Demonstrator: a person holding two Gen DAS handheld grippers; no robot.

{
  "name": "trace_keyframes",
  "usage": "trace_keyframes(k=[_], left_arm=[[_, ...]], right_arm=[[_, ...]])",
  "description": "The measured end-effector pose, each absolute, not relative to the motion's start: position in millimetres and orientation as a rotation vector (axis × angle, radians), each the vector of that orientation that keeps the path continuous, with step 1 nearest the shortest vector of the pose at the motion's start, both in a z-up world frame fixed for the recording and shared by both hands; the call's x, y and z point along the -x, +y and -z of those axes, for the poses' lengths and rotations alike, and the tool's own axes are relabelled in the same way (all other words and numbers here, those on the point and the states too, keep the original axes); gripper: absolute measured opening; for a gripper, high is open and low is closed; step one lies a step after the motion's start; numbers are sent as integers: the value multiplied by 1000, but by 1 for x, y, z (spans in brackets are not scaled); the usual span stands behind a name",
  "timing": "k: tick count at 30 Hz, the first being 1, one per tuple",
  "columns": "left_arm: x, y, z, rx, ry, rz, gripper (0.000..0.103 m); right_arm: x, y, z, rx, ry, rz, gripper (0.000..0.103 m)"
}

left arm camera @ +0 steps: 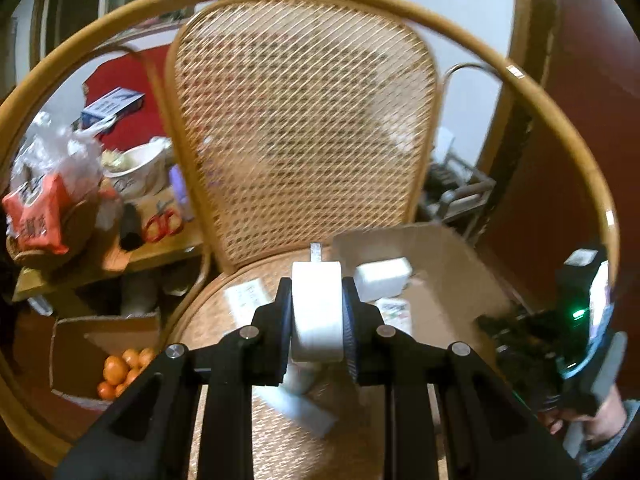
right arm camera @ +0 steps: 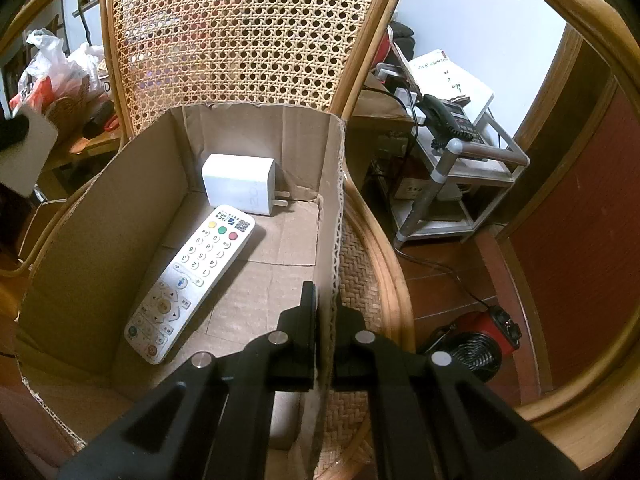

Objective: Organize rigid objects
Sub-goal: 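Carry the white adapter into the cardboard box and open the left gripper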

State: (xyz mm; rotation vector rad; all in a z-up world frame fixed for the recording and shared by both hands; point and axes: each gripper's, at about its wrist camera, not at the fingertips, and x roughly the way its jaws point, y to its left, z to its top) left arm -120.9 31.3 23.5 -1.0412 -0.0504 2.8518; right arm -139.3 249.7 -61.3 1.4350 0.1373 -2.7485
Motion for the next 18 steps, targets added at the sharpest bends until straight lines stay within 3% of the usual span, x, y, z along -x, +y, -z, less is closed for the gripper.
trace_keyframes(k=[18], left_arm=[[158,96,5,1125,-81,-2638,21]], right_arm=[[140,249,63,-1433,143,2750,6]])
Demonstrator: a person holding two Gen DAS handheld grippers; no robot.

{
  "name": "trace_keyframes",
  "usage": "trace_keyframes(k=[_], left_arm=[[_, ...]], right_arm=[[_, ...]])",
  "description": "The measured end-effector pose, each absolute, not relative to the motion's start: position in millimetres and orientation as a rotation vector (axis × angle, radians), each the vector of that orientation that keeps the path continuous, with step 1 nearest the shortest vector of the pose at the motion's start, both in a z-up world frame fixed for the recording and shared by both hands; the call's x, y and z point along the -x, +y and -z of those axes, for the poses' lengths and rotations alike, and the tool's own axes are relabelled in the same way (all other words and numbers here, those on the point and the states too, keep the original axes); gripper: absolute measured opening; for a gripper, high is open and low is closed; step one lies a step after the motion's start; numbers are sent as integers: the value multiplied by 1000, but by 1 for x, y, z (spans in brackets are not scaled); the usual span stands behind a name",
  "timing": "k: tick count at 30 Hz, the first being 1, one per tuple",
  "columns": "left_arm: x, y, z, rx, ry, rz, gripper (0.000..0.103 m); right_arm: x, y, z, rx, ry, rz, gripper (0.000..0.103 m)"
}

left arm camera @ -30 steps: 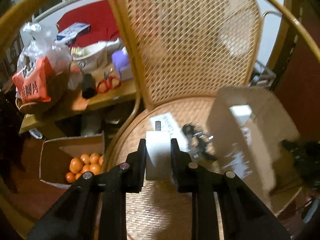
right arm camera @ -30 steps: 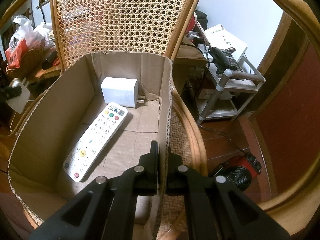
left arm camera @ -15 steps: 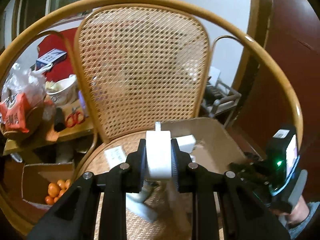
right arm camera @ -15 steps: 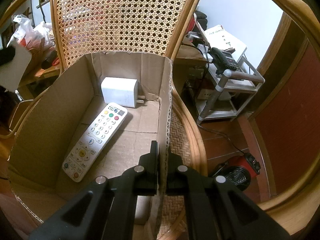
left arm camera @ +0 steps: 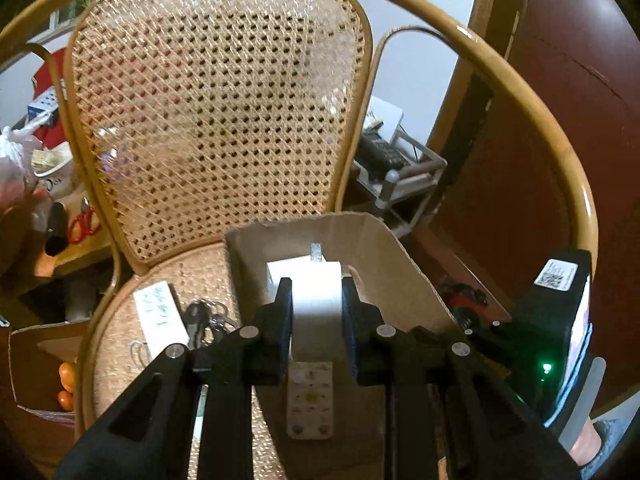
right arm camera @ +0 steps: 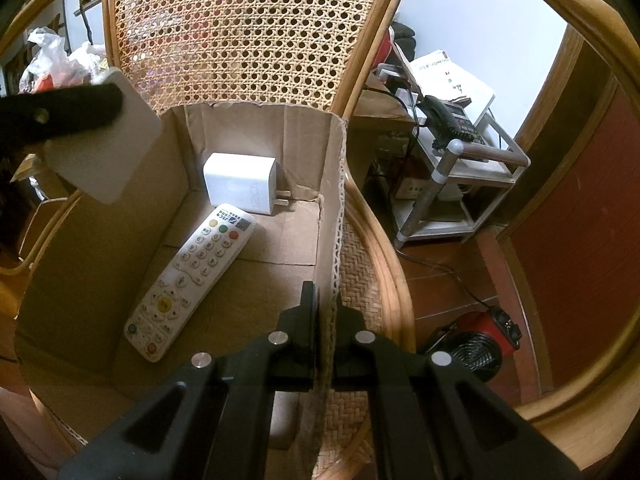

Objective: Organize rigid objects
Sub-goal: 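Carry the white adapter into the cardboard box and open the left gripper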

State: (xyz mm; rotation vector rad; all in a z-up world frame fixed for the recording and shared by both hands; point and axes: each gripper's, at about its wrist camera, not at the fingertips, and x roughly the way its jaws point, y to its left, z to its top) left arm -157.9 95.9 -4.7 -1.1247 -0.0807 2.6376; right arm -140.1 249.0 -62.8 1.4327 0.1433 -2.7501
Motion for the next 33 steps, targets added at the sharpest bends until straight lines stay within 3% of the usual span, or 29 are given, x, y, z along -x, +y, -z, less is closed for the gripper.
trace_keyframes(k=[33], left_arm=[[188,122,66,1417,247,-2608,21]], right_arm=[[141,242,65,-1440,148,2749,6]])
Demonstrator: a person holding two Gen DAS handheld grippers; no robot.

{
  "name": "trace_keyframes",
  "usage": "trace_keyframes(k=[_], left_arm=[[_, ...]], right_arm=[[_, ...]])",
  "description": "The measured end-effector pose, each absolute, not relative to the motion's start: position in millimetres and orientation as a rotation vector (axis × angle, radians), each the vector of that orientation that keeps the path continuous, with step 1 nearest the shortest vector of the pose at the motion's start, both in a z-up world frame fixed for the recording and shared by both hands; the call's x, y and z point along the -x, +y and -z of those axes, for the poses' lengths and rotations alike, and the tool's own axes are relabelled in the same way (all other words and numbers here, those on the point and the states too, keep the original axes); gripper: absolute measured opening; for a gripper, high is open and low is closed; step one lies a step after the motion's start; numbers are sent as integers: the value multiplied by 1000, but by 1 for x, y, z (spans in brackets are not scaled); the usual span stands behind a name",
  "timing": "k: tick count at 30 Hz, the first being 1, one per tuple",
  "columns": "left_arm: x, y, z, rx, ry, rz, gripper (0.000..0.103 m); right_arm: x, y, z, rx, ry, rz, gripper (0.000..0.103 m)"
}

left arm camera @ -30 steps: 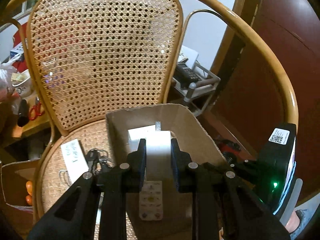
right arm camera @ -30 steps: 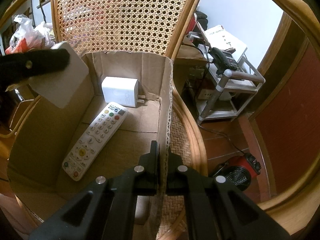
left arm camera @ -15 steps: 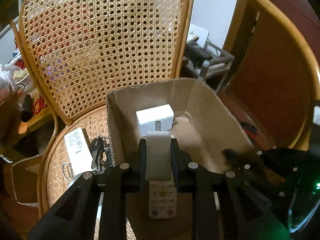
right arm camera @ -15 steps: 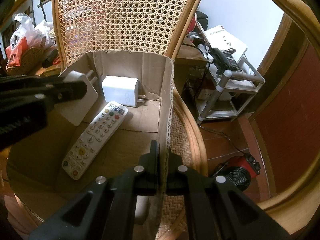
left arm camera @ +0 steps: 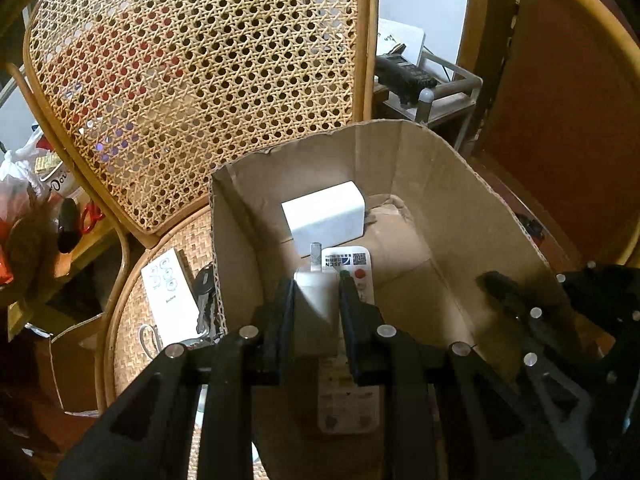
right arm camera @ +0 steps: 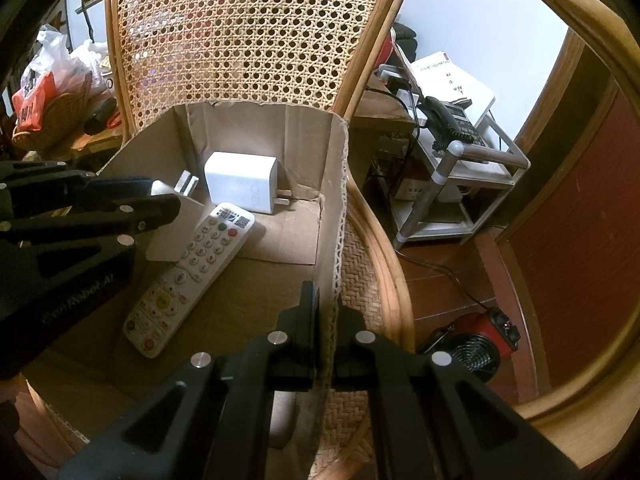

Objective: Organize rigid objects
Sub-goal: 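Carry the white adapter into the cardboard box and open the left gripper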

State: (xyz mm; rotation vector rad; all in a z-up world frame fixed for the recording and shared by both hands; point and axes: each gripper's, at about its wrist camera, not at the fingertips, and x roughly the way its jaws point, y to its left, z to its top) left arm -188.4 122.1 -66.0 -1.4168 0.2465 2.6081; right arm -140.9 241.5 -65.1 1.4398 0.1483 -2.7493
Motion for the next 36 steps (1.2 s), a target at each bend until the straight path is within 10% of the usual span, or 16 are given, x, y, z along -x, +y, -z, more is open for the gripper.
trace_keyframes(k=[17,25,36], left_arm=[[181,125,59,1387,308,-2606,31],[161,111,30,1266,301,-2685,80],[153,50,10,1245,177,-2822,96]], right_arm=[[139,239,63,-1438,175,2750,7],[139,239,63,-1439,170,2746,7],[138,240,62,-1438,174,2745,7]])
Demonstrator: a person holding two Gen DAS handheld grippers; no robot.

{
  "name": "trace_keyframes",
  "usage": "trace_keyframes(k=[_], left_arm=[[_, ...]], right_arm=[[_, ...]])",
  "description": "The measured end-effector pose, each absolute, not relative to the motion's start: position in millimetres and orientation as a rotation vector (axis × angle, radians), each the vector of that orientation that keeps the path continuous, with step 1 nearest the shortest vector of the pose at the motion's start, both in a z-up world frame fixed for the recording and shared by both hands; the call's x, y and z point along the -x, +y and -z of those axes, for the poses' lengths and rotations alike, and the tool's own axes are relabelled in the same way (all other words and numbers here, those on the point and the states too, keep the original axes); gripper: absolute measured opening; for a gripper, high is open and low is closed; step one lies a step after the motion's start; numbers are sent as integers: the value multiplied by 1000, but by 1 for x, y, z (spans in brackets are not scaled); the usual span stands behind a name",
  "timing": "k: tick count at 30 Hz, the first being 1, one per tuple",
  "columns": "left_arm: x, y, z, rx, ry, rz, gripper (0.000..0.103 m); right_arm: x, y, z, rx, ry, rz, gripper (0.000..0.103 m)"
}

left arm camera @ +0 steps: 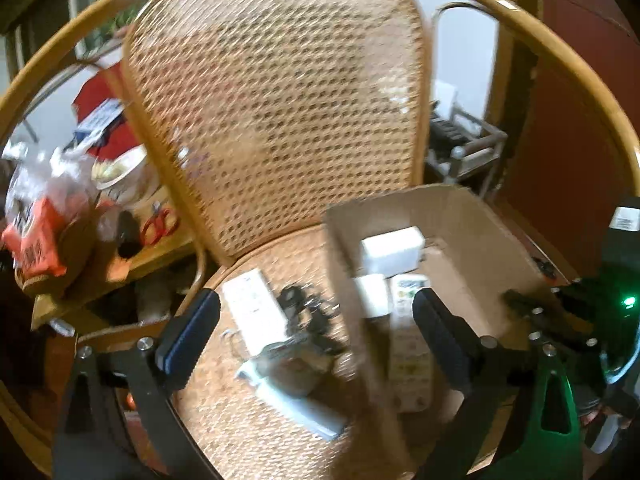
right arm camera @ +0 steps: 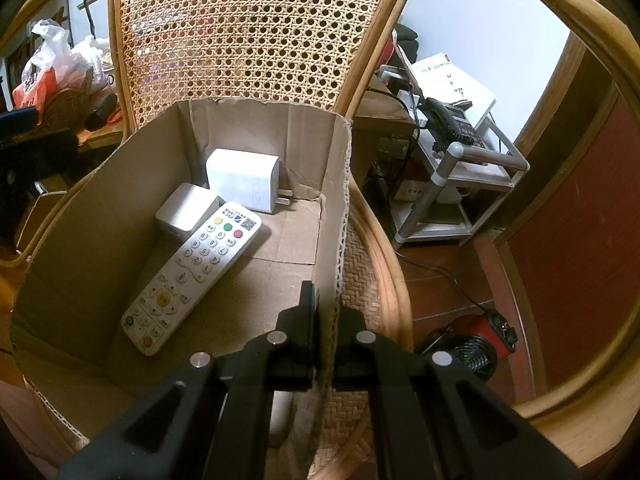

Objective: Organize rigid objects
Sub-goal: 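Return the left gripper to the seat and grasp the white cylindrical power bank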

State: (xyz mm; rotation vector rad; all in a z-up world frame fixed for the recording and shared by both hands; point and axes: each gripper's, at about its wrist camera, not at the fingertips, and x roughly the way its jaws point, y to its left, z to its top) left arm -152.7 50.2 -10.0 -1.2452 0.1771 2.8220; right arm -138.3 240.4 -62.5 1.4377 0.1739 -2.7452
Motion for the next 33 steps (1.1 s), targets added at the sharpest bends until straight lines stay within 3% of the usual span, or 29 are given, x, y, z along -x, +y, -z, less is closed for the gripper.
trace_keyframes(k=[11,17,33], left_arm=[[154,-11,42,1484,149,-2821,96],[155,-32,67,1619,-10,-2703,96],[162,-10,100,1717,89,-2577,96]], right_arm=[[138,240,63,-1438,176,2745,7],[138,240,63,-1438,175,2746,7],[138,242,62,-1439,174,2746,7]])
